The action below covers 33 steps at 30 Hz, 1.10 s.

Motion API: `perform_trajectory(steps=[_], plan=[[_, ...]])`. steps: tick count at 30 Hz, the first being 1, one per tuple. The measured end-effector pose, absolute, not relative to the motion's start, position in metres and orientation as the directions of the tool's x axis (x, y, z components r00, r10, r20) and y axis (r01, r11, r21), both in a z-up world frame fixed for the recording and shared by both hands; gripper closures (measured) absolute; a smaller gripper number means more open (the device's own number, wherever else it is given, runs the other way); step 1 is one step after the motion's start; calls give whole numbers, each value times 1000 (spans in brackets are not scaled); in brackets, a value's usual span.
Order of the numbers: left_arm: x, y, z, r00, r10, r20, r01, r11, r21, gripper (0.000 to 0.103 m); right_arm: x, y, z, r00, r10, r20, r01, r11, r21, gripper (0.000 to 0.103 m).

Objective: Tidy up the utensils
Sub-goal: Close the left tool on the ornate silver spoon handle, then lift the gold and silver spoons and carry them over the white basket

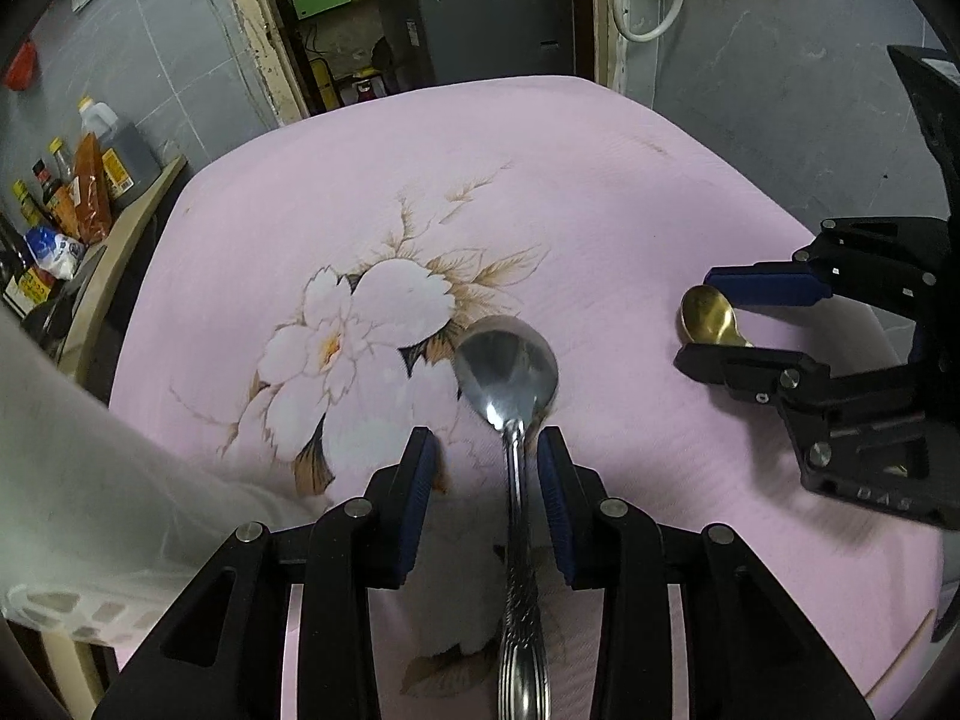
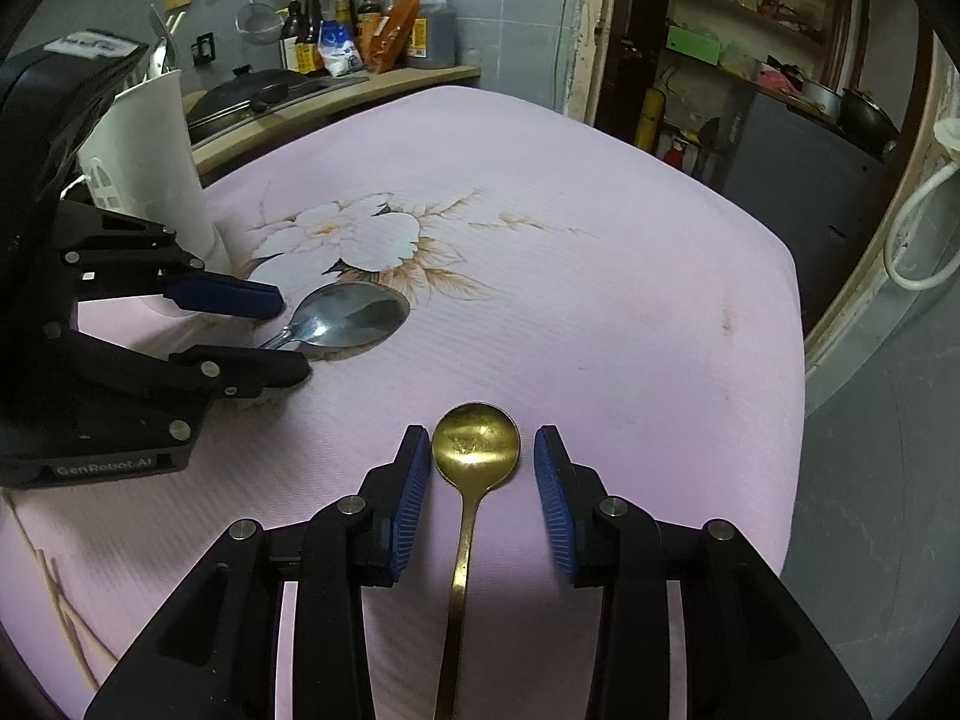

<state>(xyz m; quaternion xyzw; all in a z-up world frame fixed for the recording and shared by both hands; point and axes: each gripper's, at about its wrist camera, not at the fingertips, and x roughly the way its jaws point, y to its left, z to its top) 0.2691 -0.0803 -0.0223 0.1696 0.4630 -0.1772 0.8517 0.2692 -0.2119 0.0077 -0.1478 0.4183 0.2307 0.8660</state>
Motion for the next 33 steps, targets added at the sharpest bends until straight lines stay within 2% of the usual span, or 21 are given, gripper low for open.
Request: perform_trajectory(steps=[4,6,8,17,23,27,33], plan=[[270,-86,-24,499,-138,-855,473,871,136,79,268,-210,8,547,256,-797,-512,856,-77,69],[270,-87,-24,481,-154,-863,482,869,114,91,267,-208,8,551,251,-796,-510,856,-83,73],[271,-86,-24,470,-165,-867,482,871,96,96,267,-208,8,551,257,-794,-507,859,-74,77],[265,-71,-16,512,-232,-827,440,898,21,99,252,-220,18,594,296,-748,-477,878,-32,77],[233,-58,6,641,-280,-715,414,910,14,99,220,-226,38,701,335,-630,-460,887,-41,77],[212,-47,28,739,-331,-586,401,916,-10,99,197,-222,51,778,340,-528,-445,892,-81,77],[186,-37,51,853,-315,-415,353,936,15,99,174,-218,69,848,363,-387,-415,908,-57,77]])
